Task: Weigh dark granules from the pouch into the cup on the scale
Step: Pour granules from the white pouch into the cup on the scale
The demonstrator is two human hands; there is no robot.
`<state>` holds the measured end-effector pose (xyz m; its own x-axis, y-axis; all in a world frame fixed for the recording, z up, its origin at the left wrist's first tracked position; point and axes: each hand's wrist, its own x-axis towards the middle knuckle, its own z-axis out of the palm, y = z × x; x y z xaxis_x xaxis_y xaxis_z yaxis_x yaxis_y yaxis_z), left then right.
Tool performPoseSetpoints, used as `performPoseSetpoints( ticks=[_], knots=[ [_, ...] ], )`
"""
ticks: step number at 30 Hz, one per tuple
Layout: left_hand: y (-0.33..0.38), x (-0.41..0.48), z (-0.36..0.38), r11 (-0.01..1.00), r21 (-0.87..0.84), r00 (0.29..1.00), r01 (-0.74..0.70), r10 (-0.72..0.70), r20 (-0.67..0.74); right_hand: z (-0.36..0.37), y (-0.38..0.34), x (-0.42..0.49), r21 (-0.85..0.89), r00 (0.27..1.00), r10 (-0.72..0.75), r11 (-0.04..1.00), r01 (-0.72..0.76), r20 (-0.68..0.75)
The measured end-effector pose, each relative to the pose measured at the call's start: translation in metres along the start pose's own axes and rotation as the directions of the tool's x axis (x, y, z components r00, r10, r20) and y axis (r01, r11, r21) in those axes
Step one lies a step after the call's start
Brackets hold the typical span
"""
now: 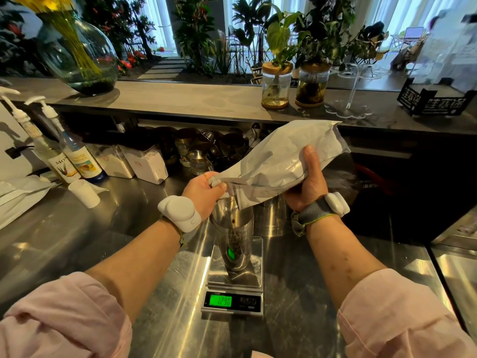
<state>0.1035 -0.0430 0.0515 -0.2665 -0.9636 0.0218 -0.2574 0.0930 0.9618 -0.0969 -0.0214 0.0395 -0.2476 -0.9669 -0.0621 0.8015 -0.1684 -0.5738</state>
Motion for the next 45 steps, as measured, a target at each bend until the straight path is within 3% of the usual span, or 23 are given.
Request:
performPoseSetpoints(
  ticks=[6,13,17,23,28,37,45],
  knots=[
    [-0.001,0.002,0.000,1.000,0.000,1.000,0.006,-0.006,-0.004,0.000,0.001,0.000,0.008,1.000,-0.010,1.000,0.010,0.004],
    [0.004,0.000,0.006,0.989,-0.145,1.000,0.022,-0.021,0.010,-0.004,0.004,0.000,0.040,1.000,0.022,0.999,-0.023,0.011],
    [0.009,0.006,0.006,0.994,-0.105,1.000,0.028,-0.028,0.004,-0.010,0.007,0.002,0.077,0.997,0.061,0.995,-0.056,-0.056],
    [0.038,0.011,0.005,0.993,0.112,0.999,-0.031,0.032,-0.010,-0.011,0.009,0.003,0.203,0.987,0.118,0.975,-0.093,-0.111],
    [0.069,0.009,-0.004,0.949,0.292,0.982,-0.120,0.158,-0.108,0.008,0.004,0.007,0.303,0.984,0.141,0.948,-0.101,-0.111],
    [0.102,0.003,-0.052,0.960,0.219,0.909,-0.176,0.243,-0.338,0.090,0.028,0.004,0.422,0.983,0.183,0.890,-0.171,0.013],
    [0.096,0.003,-0.144,0.935,0.211,0.823,-0.285,0.352,-0.446,0.168,0.115,0.006,0.427,0.971,0.239,0.876,-0.224,0.017]
  ],
)
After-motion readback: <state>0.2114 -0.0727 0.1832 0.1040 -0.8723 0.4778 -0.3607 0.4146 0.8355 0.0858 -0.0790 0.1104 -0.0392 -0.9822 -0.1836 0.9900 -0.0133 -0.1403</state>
